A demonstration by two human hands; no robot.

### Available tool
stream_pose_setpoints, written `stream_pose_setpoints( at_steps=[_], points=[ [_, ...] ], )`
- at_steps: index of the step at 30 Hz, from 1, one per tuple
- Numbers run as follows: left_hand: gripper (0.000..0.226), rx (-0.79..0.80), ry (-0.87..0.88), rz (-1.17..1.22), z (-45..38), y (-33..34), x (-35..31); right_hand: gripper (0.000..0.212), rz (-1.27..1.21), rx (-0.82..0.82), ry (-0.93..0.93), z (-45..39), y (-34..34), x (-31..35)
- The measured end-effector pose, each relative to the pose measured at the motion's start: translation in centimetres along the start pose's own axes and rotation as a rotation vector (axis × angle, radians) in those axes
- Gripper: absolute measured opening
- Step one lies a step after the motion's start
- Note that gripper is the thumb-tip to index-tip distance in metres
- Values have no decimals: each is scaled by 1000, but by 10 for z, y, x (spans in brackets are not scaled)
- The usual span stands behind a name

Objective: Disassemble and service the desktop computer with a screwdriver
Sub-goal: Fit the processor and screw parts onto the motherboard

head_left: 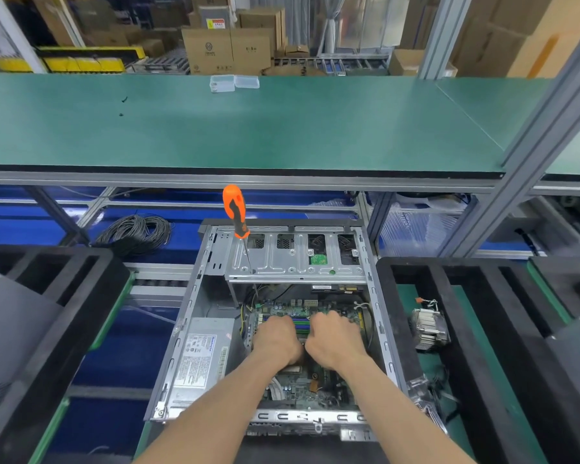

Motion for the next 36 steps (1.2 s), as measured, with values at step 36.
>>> stream_pose_setpoints(
  at_steps=[36],
  points=[
    [28, 15, 141, 697, 44, -71, 23, 60, -581, -11, -353, 27, -26, 23]
  ],
)
Point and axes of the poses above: each hand's wrist, its own z-axis away from the middle knuckle, its own y-axis out of the palm, x = y × z, the point moved 9 cm from there along -z, towards the middle knuckle, and after that the axes turned 12 degrees about x, right-handed, at the moved point
